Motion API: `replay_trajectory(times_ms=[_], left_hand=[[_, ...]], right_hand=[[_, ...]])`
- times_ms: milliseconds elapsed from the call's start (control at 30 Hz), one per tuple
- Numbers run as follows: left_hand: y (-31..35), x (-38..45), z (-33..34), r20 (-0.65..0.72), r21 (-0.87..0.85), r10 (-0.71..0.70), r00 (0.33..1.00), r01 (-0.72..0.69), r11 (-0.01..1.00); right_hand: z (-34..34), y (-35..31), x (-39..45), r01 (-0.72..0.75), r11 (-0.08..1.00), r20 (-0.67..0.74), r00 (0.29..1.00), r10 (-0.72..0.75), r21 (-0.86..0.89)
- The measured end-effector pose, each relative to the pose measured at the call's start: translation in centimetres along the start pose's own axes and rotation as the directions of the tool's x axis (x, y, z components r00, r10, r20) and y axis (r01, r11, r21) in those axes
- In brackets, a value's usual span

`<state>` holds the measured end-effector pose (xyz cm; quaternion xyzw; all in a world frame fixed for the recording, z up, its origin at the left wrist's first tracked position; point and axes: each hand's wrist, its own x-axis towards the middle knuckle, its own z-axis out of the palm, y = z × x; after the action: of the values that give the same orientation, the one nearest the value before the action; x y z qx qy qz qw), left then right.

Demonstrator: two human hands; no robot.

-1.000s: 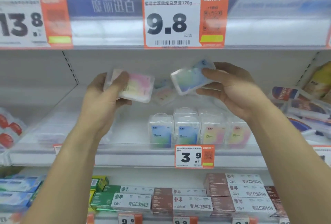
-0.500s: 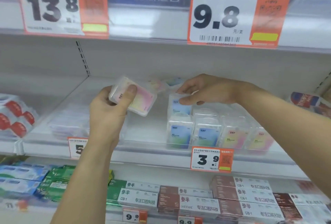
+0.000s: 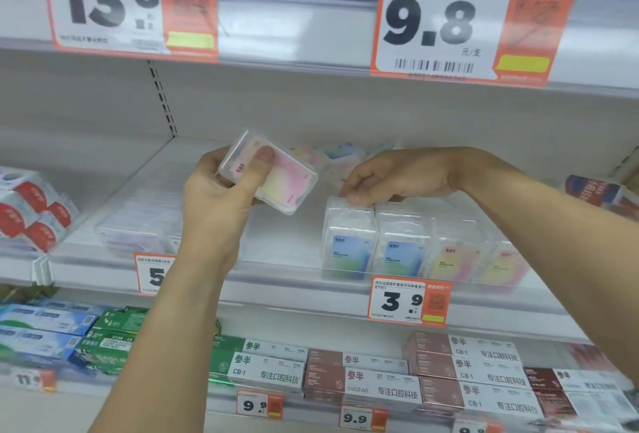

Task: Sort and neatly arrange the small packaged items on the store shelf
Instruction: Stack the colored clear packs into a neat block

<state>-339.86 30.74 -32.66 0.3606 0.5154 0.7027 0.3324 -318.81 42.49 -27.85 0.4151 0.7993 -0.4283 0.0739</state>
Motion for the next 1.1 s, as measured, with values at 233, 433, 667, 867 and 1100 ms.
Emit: replay_trajectory(times_ms=[233,433,667,867,1100], left_hand=[[2.3,-1.0,1.0,0.109,0.045,0.081,0.991,-0.086,0.995],[3.5,-2.4,4.0,0.515,0.335,0.188,0.836,-0.398,0.854],[1.4,-4.3,8.6,0.660,0.557,0.202,0.724,-0.651,0.516],[-1.5,-5.1,11.4,0.768,0.630,-0.034,0.640,-0.744,0.222],[-1.8,-5.2,12.5,0.750,0.660,-0.060,0.658,-0.740,0.128]], right_hand=[[1.8,-2.3,-3.2,0.439,0.881,-0.590,0.763,-0.264,0.174],[4.5,-2.9,-6.4,0.506,0.824,-0.669,0.523,-0.529,-0.256],[3.1,5.2,-11.7,0.421,0.885,-0.955,0.121,-0.270,-0.197],[1.9,12.1,-12.7,0.279,0.926,-0.914,0.381,0.137,0.254],[1.9,15.3,-10.8,0.225,0.765,-0.556,0.806,0.201,0.603]])
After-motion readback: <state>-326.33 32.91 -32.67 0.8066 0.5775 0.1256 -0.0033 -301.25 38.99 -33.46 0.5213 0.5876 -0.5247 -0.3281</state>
